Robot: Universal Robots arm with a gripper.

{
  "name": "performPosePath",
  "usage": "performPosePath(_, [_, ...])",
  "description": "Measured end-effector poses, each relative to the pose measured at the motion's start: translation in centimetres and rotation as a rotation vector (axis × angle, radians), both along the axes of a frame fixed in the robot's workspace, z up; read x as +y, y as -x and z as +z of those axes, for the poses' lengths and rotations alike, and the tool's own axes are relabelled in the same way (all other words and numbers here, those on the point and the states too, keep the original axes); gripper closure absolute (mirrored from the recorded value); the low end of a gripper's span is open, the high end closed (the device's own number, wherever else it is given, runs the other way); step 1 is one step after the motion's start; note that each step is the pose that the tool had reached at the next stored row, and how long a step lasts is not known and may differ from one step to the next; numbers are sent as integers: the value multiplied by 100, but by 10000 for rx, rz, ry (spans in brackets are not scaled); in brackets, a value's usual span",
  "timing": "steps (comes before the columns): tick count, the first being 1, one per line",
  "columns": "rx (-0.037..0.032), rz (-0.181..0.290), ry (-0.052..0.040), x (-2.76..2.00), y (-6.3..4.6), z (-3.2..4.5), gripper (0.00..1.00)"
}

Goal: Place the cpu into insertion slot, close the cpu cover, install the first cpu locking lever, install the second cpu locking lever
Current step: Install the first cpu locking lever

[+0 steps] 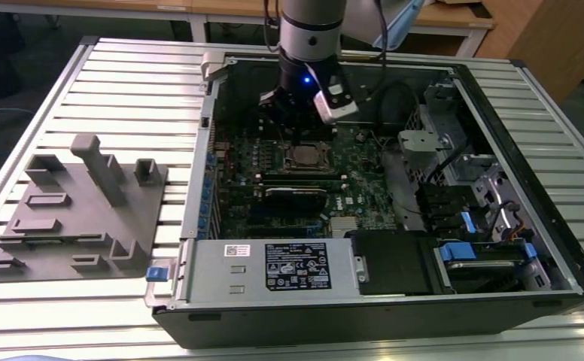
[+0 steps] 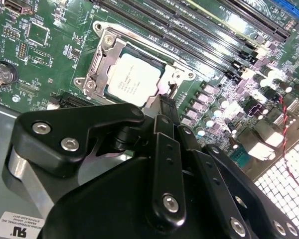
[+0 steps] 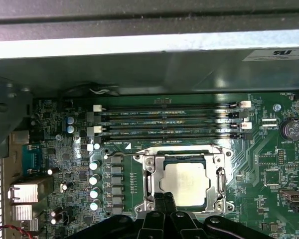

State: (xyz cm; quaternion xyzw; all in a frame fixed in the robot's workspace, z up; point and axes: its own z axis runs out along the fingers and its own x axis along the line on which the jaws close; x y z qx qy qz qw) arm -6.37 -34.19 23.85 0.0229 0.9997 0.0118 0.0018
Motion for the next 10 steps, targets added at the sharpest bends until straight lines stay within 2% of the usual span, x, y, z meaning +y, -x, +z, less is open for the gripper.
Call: performPosePath(10, [0, 0, -1, 0, 34, 0, 89])
